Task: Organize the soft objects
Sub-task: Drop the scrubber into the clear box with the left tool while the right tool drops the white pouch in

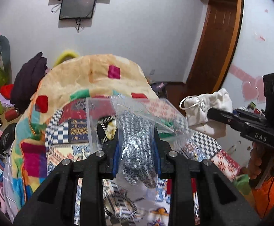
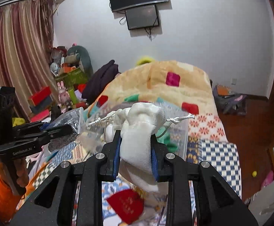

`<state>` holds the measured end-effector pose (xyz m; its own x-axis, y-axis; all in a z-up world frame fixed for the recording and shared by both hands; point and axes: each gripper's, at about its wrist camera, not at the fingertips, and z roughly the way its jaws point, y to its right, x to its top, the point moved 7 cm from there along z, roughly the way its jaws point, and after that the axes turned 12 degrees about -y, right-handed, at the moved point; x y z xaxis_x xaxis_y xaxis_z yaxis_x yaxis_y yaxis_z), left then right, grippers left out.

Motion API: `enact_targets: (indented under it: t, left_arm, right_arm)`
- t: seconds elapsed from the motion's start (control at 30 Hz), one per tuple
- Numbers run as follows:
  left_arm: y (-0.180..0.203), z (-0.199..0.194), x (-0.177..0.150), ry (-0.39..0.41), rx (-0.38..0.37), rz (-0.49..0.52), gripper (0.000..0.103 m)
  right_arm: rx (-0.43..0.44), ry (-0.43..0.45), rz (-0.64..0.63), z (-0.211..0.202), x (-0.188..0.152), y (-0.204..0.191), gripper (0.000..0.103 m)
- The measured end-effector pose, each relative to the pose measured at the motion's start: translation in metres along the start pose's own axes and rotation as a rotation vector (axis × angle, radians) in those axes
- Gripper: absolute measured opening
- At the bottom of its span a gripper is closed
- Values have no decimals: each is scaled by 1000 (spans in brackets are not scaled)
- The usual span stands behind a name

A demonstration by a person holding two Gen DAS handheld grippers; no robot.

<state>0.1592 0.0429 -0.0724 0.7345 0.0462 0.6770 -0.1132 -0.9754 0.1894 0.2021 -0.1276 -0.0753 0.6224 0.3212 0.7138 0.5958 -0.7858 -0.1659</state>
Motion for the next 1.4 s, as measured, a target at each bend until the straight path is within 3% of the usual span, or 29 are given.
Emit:
enact_targets:
  t: [0.3, 0.67, 0.9, 1.0, 1.07, 1.17, 1.33, 1.4]
  left_arm:
    - [-16, 32, 23, -7, 45, -25, 29]
    - [-26, 99, 19, -104, 61, -28, 29]
    - [-28, 113, 15, -131, 85, -23, 34]
    - [-28, 114, 14, -141, 95, -20, 43]
    - [-27, 112, 13, -141, 94, -20, 51]
    - [-26, 102, 13, -124, 95, -15, 57]
    - [-21, 75, 16, -75, 109, 2, 70]
    - [-18, 63, 16, -54, 116, 7, 76]
  right_arm:
    - [-47, 5, -40, 29, 21, -1, 25]
    - [-34, -125, -23, 92, 4, 8, 25]
    - [-51, -190, -35, 111, -7, 9, 25]
    - [-52, -212, -38, 113, -8, 9, 36]
    - [-50, -210, -34, 110, -8, 9, 53]
    - [-60, -188, -36, 102, -5, 8, 66]
    - [-70, -127, -20, 78, 6, 7, 84]
    - [-78, -103, -22, 68, 8, 5, 85]
